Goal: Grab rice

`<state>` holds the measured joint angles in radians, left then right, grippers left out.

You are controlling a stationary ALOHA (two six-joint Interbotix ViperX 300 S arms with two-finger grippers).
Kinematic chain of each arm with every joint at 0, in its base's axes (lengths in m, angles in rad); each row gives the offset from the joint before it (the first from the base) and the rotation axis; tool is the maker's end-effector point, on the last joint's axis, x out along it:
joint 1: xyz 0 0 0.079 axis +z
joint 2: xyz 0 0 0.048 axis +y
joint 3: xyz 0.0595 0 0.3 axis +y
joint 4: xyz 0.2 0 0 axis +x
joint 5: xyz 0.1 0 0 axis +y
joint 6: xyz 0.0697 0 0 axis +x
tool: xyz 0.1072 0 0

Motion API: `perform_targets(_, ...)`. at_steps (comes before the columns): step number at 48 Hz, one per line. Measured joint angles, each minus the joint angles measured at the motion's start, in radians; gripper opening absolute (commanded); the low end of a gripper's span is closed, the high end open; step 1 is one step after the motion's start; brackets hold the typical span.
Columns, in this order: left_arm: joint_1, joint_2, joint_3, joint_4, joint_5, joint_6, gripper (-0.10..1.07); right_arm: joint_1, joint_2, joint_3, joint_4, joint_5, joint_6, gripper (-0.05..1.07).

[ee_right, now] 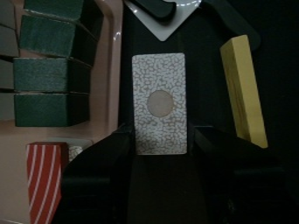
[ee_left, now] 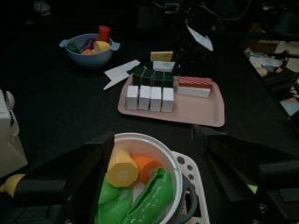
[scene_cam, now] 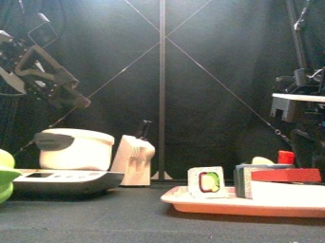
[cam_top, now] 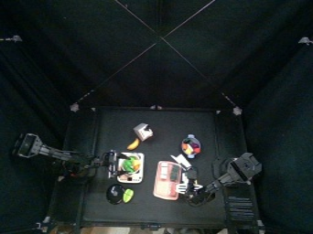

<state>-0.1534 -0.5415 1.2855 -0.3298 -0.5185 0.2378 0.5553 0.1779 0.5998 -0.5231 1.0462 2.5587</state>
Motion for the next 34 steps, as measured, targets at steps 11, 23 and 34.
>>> perform_targets(11,0.0,0.0,0.0,0.0,0.0,0.0,1.03,0.023,-0.046,-0.063,0.0,0.086,0.008,0.63)
perform_targets(23,0.0,0.0,0.0,0.0,0.0,-0.002,1.02,0.041,-0.023,-0.213,-0.017,0.164,0.011,0.63)
perform_targets(34,0.0,-0.002,0.0,0.0,0.0,-0.002,1.03,0.037,0.055,-0.327,-0.075,0.173,0.003,0.63)
